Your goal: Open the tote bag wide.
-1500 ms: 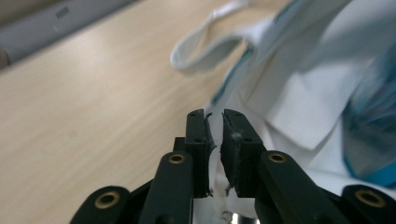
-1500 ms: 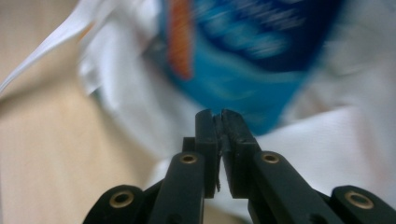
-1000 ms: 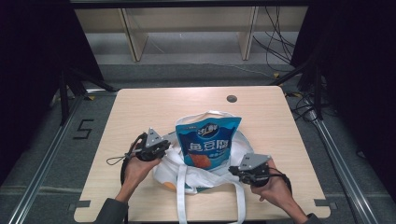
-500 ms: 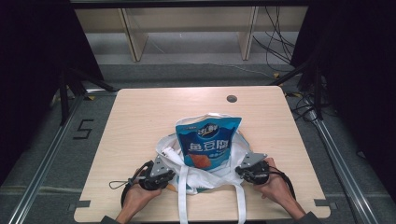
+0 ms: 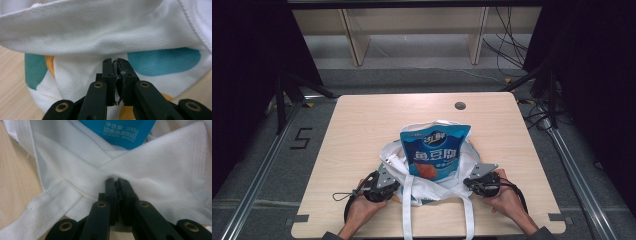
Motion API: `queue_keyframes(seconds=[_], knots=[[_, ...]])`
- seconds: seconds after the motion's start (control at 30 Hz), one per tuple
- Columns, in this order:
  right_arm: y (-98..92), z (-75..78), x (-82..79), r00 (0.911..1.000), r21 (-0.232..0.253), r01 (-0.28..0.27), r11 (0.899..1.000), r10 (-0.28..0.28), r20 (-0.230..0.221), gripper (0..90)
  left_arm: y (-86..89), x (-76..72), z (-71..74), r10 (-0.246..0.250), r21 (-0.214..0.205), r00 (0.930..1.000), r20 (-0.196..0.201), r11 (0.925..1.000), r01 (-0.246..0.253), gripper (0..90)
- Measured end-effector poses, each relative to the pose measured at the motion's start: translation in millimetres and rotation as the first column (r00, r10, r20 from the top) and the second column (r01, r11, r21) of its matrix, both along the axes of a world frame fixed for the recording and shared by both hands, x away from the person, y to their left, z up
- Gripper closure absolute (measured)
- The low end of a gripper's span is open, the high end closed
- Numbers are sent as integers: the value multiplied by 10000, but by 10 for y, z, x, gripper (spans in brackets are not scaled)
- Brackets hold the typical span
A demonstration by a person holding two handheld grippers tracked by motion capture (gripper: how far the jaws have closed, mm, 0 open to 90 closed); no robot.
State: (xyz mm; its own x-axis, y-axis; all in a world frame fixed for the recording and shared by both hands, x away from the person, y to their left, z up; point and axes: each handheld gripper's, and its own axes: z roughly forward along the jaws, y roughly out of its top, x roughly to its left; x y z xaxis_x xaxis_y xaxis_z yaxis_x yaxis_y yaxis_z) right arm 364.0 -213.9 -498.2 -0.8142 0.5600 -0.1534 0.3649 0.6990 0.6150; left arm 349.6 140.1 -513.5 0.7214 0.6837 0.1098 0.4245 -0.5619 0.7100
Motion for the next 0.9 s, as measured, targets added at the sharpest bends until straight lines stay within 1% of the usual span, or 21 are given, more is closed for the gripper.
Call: queue_keyframes(seconds=[0.03,0.07,0.13,0.17,0.2,0.23,0.27,0.3,0.33,0.37,0.4,0.43,0.47,0.53,0.6,0.63,0.67,0.73,0.77,0.8,0.9], knots=[[-11,3,15,9999,-122,-47,9999,49,141,868,-1,32,-2,23,23,10000,35,10000,-23,841],[7,0,0,9999,128,18,9999,-16,-136,869,2,78,-1,26,44,10000,75,10000,-26,842],[7,-3,18,10000,55,45,10000,-44,-52,868,9,139,-10,210,-131,9998,-21,9997,-211,842],[11,-4,21,9999,133,67,9999,-65,-108,869,18,188,-21,310,-351,9995,-22,9989,-311,842],[6,-6,35,9999,161,45,9999,-43,-127,869,28,224,-15,249,-254,9997,66,9994,-247,842],[2,-10,49,10000,211,69,9998,-68,-46,869,16,261,-25,407,-430,9992,-25,9982,-408,843],[2,-15,62,9998,276,124,9995,-121,-125,870,13,309,-21,393,-325,9992,18,9987,-392,844],[1,-23,85,9998,219,196,9996,-195,-33,870,-3,361,-20,456,-324,9990,24,9984,-455,844],[0,-27,116,9997,160,252,9996,-253,44,872,-21,399,-22,570,-330,9984,32,9978,-569,844],[-14,-26,154,9994,-42,205,9998,-204,274,873,-31,443,-30,543,-369,9984,146,9979,-538,844],[5,-35,166,9995,154,264,9995,-267,194,873,-34,491,-21,487,-256,9986,212,9985,-481,844],[0,-36,200,9992,37,244,9997,-246,305,873,-36,525,-19,486,-218,9986,183,9986,-482,844],[-2,-33,222,9995,7,258,9997,-258,198,873,-55,560,-30,715,-411,9974,81,9966,-711,844],[-11,-40,301,9988,90,414,9991,-416,261,873,-77,647,-29,795,-389,9967,185,9961,-787,844],[-23,-45,397,9974,117,616,9980,-620,361,874,-101,711,-30,893,-389,9959,119,9953,-888,844],[-23,-44,429,9968,155,769,9969,-772,206,874,-110,741,-35,1004,-444,9949,129,9940,-998,844],[-30,-44,470,9962,150,827,9965,-831,248,874,-106,763,-36,949,-416,9954,143,9947,-943,844],[-41,-50,556,9950,191,908,9957,-915,389,874,-121,806,-39,1037,-608,9944,186,9929,-1024,843],[-43,-54,593,9935,187,1034,9945,-1042,457,874,-118,816,-37,1043,-577,9945,56,9929,-1038,843],[-49,-52,617,9937,203,1055,9942,-1062,352,874,-130,830,-45,1125,-743,9936,79,9910,-1116,843],[-60,-54,712,9925,204,1135,9933,-1143,425,873,-115,870,-34,978,-526,9952,45,9939,-974,842]])
